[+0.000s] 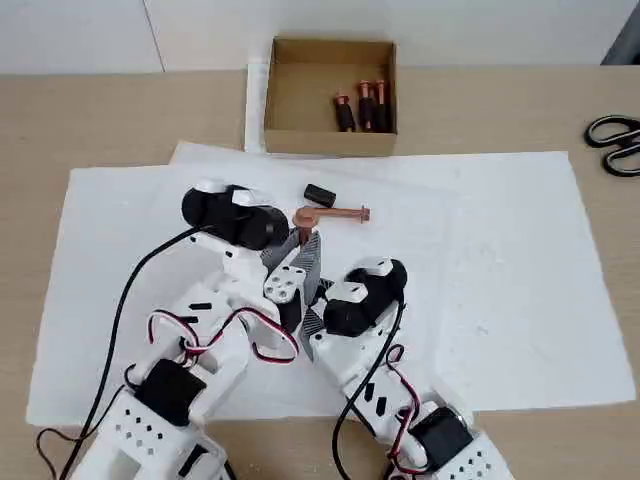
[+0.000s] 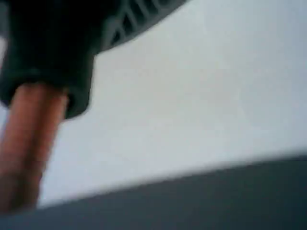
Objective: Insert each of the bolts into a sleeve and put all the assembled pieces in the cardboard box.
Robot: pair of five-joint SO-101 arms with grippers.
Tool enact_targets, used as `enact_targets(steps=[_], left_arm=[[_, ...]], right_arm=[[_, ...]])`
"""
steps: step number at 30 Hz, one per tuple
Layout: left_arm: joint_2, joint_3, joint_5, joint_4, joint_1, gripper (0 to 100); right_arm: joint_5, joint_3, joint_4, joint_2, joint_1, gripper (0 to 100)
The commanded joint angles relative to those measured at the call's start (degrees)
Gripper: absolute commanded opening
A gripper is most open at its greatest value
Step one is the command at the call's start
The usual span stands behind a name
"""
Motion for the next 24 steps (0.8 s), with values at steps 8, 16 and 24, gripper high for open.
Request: enact_targets(steps=[8, 16, 24], left_arm=[[-1.1, -3.7, -2.5, 8.1, 0.1, 1], [-1.1, -4.9, -2.5, 11.2, 0.1, 1], [-1.1, -4.8, -2.5, 15.4, 1.1, 1]], right_arm=[[-0.7, -0.3, -0.2, -1.2, 0.3, 0.4], [-0.7, -0.3, -0.2, -1.2, 0.3, 0.4], [-0.6, -0.3, -0.1, -1.2, 0.3, 0.4]])
